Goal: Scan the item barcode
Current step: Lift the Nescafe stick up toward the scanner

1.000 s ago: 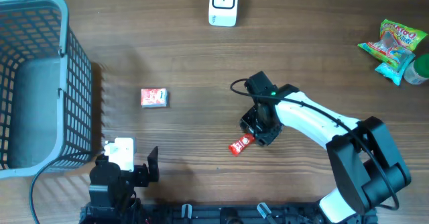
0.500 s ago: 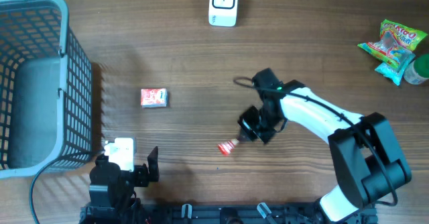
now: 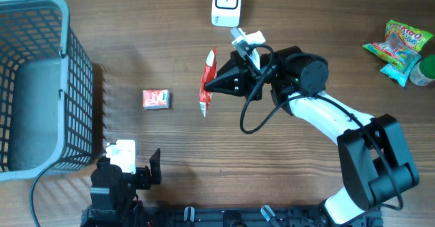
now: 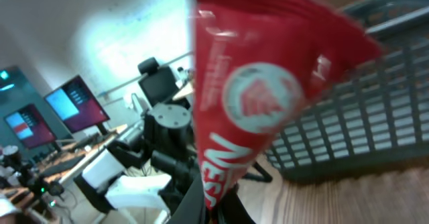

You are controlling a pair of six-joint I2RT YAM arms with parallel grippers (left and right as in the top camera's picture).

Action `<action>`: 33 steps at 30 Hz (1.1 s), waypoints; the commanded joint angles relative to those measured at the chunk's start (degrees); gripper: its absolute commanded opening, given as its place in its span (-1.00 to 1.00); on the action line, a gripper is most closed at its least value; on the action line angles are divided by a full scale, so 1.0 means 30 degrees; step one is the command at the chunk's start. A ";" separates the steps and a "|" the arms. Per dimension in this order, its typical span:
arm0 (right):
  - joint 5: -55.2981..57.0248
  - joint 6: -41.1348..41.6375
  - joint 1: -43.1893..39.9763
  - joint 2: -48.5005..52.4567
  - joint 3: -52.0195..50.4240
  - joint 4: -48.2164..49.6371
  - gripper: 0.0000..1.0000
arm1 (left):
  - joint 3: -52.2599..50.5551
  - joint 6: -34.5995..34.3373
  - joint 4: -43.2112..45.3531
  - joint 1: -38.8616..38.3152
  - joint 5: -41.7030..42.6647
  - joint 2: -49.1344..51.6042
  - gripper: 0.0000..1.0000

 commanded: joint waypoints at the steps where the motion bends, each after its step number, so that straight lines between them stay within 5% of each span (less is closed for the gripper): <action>1: -0.0823 -0.2040 0.0444 0.0080 -0.0080 0.1457 -0.91 | -0.0036 0.0284 0.0036 -0.0036 -0.0051 -0.0029 1.00; 6: -0.0816 -0.4357 0.1188 0.0080 -0.0080 0.1457 -0.91 | -0.0036 0.0284 0.0036 -0.0036 -0.0051 -0.0029 1.00; 12: -0.0481 -0.3337 0.1195 0.0080 -0.0080 0.0095 -0.91 | -0.0036 0.0284 0.0036 -0.0036 -0.0051 -0.0029 1.00; 16: 0.1421 -0.3024 0.1268 0.0087 -0.0087 -0.9092 -0.91 | -0.0036 0.0284 0.0036 -0.0036 -0.0051 -0.0029 1.00; 19: 0.7082 -0.7475 0.1268 0.0102 -0.0080 -2.1245 -0.91 | -0.0036 0.0284 0.0036 -0.0036 -0.0058 -0.0029 1.00; 21: 1.1606 -0.9092 0.1231 0.0102 -0.0080 -2.5492 -0.91 | -0.0036 0.0284 0.0029 -0.0036 -0.0051 -0.0029 1.00; 27: 1.8586 -1.1300 0.0648 0.0102 0.1596 -2.7481 -0.91 | -0.0036 0.0284 0.0029 -0.0036 -0.0058 -0.0029 1.00; 33: 2.7095 -1.5526 0.0284 0.1945 0.9165 -3.2130 -0.91 | -0.0036 0.0284 0.0029 -0.0036 -0.0058 -0.0029 1.00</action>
